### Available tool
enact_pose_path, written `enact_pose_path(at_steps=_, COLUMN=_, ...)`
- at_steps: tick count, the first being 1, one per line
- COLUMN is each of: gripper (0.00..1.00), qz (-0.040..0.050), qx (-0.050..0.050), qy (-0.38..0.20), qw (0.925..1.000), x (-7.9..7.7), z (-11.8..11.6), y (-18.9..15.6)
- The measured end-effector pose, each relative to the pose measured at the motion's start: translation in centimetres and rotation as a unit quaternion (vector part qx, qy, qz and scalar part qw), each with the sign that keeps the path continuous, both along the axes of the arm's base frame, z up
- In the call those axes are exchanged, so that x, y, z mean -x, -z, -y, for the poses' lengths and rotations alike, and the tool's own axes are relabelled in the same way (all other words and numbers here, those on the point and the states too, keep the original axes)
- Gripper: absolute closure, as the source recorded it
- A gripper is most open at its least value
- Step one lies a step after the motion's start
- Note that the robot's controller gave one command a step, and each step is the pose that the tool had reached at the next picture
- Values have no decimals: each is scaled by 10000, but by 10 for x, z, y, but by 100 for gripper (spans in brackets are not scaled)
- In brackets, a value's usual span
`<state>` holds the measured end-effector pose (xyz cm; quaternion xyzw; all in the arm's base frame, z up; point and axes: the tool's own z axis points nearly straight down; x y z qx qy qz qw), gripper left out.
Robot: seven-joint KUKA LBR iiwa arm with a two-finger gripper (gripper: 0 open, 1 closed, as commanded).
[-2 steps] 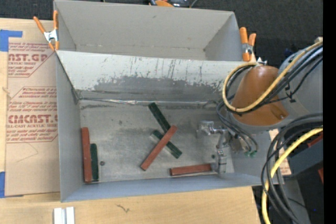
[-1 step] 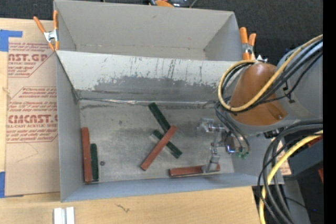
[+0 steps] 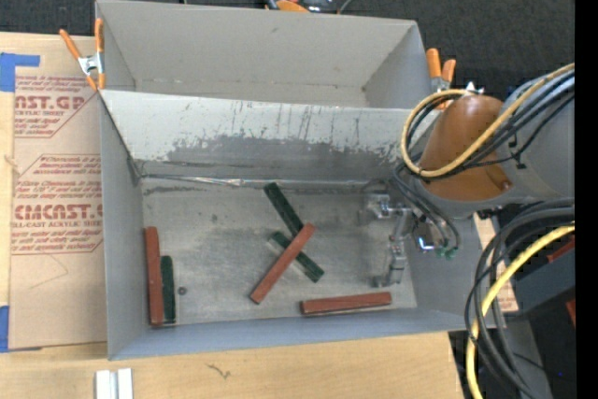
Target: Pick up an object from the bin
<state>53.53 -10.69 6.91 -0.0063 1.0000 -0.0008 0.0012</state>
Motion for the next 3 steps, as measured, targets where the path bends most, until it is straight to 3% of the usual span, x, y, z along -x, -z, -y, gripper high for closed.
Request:
enact_pose_path(at_steps=1, gripper=0, qz=30, qx=-22, qy=-361, qw=9993, x=24, z=-84, y=-100)
enact_pose_path(at_steps=2, gripper=0, qz=-16, qx=-14, qy=-1516, qw=9884, x=-24, z=-103, y=1)
enact_pose_path(at_steps=3, gripper=0, qz=-12, qx=-16, qy=-2109, qw=9775, x=-13, z=-150, y=0)
